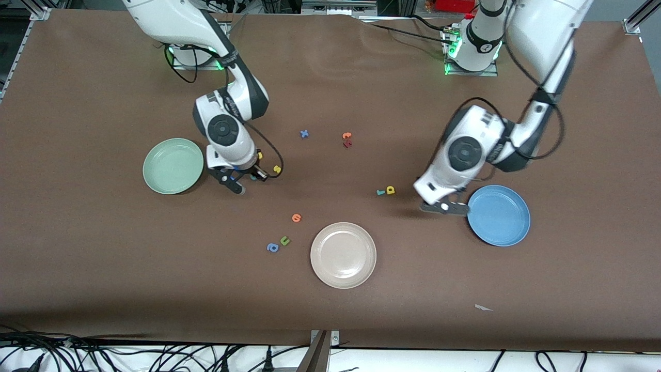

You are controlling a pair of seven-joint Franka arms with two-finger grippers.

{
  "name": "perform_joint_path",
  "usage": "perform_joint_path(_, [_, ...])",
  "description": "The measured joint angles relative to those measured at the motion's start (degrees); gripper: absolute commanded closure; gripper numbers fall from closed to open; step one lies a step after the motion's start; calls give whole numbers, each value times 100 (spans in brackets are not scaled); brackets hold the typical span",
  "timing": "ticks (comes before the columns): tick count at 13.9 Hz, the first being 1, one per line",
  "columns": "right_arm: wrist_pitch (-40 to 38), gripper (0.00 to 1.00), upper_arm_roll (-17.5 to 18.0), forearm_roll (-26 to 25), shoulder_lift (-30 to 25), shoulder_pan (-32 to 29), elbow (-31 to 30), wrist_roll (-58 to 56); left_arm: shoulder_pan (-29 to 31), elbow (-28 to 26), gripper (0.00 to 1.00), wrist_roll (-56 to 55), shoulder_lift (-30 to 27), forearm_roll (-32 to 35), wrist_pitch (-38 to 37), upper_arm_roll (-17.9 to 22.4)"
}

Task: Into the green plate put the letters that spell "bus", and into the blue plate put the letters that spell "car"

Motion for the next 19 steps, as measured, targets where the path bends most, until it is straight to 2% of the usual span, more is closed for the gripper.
perform_joint_path(3, [-741, 76, -620, 0, -329, -18, -4, -1122, 765, 314, 81, 879, 291, -2, -6, 33])
perform_joint_path(5, [-987, 76, -1010, 0, -356, -30, -72, -1849, 974, 588, 65, 1317, 615, -1, -4, 80])
perform_joint_path(6, [-1045, 76, -1188, 0, -350, -36, -132, -2176, 977, 721, 30, 1593, 775, -1, -4, 168])
perform_joint_path(7, [-1108, 76, -1356, 0, -347, -41, -195, -2477, 976, 844, 0, 1961, 913, -1, -3, 238])
perform_joint_path(10, [-1211, 75, -1728, 0, -300, -151, -387, -3283, 967, 1041, 0, 2355, 1062, -34, -3, 276])
perform_joint_path(11, [-1213, 60, -1768, 0, -267, -295, -434, -3539, 954, 1077, 0, 2111, 1061, -149, -9, 265])
perform_joint_path(12, [-1213, 9, -1780, 0, -228, -480, -466, -3766, 924, 1099, 0, 1634, 1061, -384, -15, 246])
perform_joint_path(13, [-1212, 0, -1783, 1, -184, -640, -475, -3924, 856, 1103, 0, 1011, 1062, -673, -16, 222])
perform_joint_path(15, [-1211, 0, -1782, 2, -145, -744, -472, -3993, 552, 1103, 0, -547, 1062, -1136, -19, 194])
perform_joint_path(17, [-1251, 0, -1751, 5, -150, -715, -406, -3987, 123, 1102, 0, -2172, 1063, -1250, -19, 179])
perform_joint_path(19, [-1607, 0, -1686, 101, -159, -662, -173, -3876, -263, 1099, 0, -3670, 1068, -1290, -19, 177])
